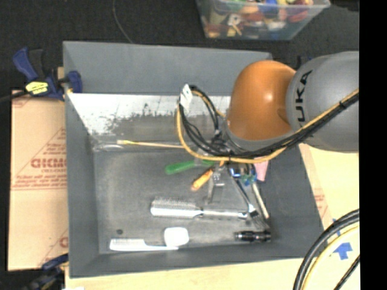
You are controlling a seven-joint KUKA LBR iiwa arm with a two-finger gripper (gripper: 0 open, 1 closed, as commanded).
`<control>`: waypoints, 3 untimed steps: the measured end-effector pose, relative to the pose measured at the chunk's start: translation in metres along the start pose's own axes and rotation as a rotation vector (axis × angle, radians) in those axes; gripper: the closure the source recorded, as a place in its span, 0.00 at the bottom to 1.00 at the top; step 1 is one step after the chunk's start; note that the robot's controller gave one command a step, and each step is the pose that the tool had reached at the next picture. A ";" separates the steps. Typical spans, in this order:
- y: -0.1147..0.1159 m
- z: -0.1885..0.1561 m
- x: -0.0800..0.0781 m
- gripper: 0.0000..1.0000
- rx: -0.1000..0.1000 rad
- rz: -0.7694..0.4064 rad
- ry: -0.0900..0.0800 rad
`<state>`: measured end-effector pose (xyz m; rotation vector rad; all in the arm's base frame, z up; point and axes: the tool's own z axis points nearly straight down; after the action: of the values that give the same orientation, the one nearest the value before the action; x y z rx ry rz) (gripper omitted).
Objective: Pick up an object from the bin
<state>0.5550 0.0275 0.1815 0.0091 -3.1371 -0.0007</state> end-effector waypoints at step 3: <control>0.043 0.111 0.035 0.00 -0.001 0.082 -0.023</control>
Offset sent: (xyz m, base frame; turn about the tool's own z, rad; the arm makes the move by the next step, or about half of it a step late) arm -0.0280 0.0328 -0.1115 -0.0718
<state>0.5191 0.0705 0.0712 -0.1198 -3.1579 -0.0022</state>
